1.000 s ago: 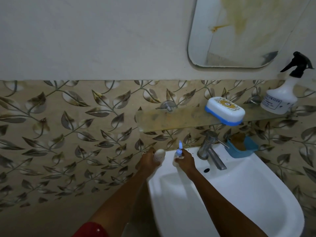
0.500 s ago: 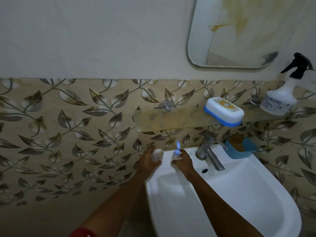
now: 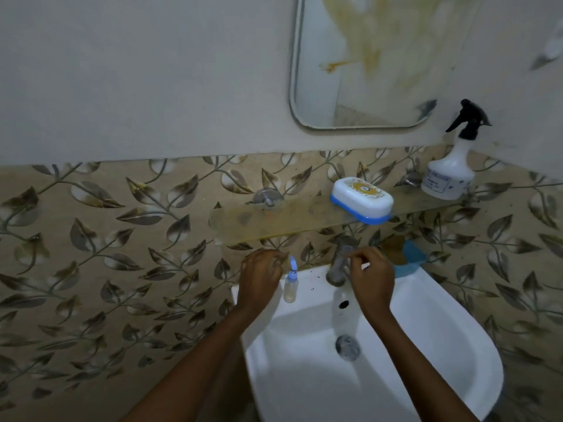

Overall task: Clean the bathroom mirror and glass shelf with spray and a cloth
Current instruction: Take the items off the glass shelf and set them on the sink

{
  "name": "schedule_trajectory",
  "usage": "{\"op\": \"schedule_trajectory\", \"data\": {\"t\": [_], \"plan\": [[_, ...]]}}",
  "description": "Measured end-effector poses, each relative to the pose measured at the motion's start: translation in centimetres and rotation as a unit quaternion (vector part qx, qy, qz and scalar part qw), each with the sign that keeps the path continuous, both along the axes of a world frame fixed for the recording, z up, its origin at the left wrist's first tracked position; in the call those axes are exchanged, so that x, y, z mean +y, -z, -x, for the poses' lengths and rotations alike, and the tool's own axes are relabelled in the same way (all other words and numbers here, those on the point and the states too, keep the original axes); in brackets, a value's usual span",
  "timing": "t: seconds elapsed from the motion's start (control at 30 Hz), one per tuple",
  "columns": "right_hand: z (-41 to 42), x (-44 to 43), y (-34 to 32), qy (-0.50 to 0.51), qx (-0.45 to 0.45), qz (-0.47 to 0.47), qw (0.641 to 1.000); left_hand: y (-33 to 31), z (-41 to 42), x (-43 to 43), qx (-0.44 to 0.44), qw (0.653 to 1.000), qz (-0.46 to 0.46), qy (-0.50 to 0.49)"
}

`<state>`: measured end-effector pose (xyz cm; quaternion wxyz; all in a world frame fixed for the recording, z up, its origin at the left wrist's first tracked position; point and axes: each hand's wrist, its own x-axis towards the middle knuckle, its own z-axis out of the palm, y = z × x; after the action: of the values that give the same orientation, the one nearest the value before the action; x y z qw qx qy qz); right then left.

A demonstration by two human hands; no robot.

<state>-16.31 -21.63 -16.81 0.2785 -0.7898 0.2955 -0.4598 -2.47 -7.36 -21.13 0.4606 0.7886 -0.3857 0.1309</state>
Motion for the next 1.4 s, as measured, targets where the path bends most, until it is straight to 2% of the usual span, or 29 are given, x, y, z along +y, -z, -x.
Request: {"op": "schedule_trajectory", "data": {"t": [0.1, 0.17, 0.23, 0.33, 0.5, 0.6, 0.7, 0.87, 0.97, 1.07, 1.2, 1.4], "plan": [[2.1, -0.5, -3.8, 0.000, -0.061, 0.039, 0.997, -1.0, 0.2, -0.2, 0.048, 0.998, 0.036, 0.017], [2.6, -1.2, -6.3, 0.013, -0.069, 0.066, 0.995, -1.8, 0.5, -0.4, 0.074, 0.996, 0.042, 0.033], [2.1, -2.4, -8.2, 0.027, -0.017, 0.072, 0.997, -2.9, 1.0, -0.5, 0.079, 0.995, 0.049, 0.044], [0.8, -4.3, -9.3, -0.006, 0.076, -0.020, 0.997, -4.2, 1.8, -0.8, 0.085, 0.994, 0.054, 0.048], [-1.3, -5.6, -8.7, -0.025, 0.127, -0.063, 0.990, -4.4, 2.1, -0.8, 0.075, 0.995, 0.029, 0.051], [-1.8, -5.7, -8.8, -0.020, 0.146, -0.058, 0.987, -4.7, 2.5, -0.8, 0.077, 0.995, 0.030, 0.058], [-1.9, -5.7, -8.7, -0.021, 0.126, -0.061, 0.990, -5.0, 3.0, -0.7, 0.083, 0.994, 0.027, 0.070], [0.2, -4.2, -8.2, -0.013, 0.018, -0.083, 0.996, -4.1, 2.6, -0.7, 0.082, 0.995, 0.014, 0.052], [3.4, -2.1, -6.9, -0.026, -0.057, -0.098, 0.993, -3.5, 2.2, -0.5, 0.054, 0.998, 0.003, 0.019], [6.1, 0.6, -4.2, -0.027, -0.070, -0.074, 0.994, -3.1, 1.7, -0.5, 0.017, 1.000, 0.000, -0.002], [6.3, 2.0, 0.9, 0.017, -0.003, -0.091, 0.996, -2.7, 1.1, -0.8, 0.000, 1.000, -0.019, -0.009], [1.5, 1.6, 6.6, 0.047, 0.115, -0.160, 0.979, -2.2, 0.6, -0.6, -0.008, 0.999, -0.047, -0.004]]}}
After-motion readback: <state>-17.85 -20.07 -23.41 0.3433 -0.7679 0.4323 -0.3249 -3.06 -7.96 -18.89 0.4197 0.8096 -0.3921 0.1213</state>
